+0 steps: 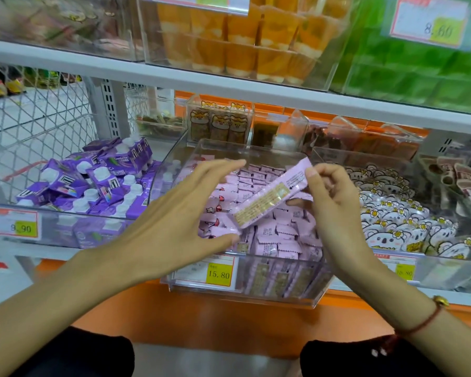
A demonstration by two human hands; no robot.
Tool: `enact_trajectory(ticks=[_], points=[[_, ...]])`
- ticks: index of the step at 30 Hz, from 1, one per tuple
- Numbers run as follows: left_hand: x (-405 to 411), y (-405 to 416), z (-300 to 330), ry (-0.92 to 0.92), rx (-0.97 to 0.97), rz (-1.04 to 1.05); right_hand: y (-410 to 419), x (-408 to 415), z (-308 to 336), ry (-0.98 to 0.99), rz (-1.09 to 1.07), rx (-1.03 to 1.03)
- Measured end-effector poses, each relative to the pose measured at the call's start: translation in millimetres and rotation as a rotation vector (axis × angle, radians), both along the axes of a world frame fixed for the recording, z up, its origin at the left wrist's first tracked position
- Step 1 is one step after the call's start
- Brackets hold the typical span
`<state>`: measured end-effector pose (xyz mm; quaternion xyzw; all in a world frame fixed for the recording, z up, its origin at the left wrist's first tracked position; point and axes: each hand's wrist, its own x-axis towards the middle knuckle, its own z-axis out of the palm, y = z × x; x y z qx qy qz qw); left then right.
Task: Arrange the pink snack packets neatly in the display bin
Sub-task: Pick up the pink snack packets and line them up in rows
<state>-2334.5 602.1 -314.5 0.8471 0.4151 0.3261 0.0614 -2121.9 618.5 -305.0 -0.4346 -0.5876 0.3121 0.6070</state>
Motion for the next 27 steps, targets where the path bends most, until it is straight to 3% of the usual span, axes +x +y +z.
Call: enact_trajectory(ticks=[2, 5, 10, 12, 15, 18, 20, 23, 27], points=[[4.1, -1.5, 2.8, -0.014, 0.113, -0.053, 2.1, -0.1, -0.7, 0.118, 0.050, -0.184], [5.2, 1.7, 1.4, 0.017, 0.215, -0.069, 3.5, -2.6, 2.0, 0.223, 0.070, -0.252], [4.9, 5.4, -0.4, -0.074, 0.158, -0.018, 0.3, -7.8, 0.8, 0.414, 0.188, -0.343], [7.5, 3.3, 2.3, -0.256, 0.058, -0.007, -0.6, -9.0, 2.2, 0.433, 0.255, -0.369], [13.8, 0.0, 12.0, -0.702, -0.292, -0.008, -1.1, -8.2, 8.9, 0.375, 0.276, -0.361], [18.4, 0.8, 18.8, -1.011, -0.682, 0.031, -2.3, -9.3, 9.6, 0.198, 0.269, -0.327], [18.7, 1.4, 20.3, -1.052, -0.814, 0.066, -5.8, -12.0, 6.3, 0.014, 0.243, -0.260], [18.8, 1.4, 18.5, -0.948, -0.772, 0.120, -11.4, -14.9, 2.1, -0.393, 0.130, 0.051], [23.2, -2.4, 15.5, -0.794, -0.522, 0.089, -11.1, -20.3, -1.6, -0.868, -0.010, 0.388]])
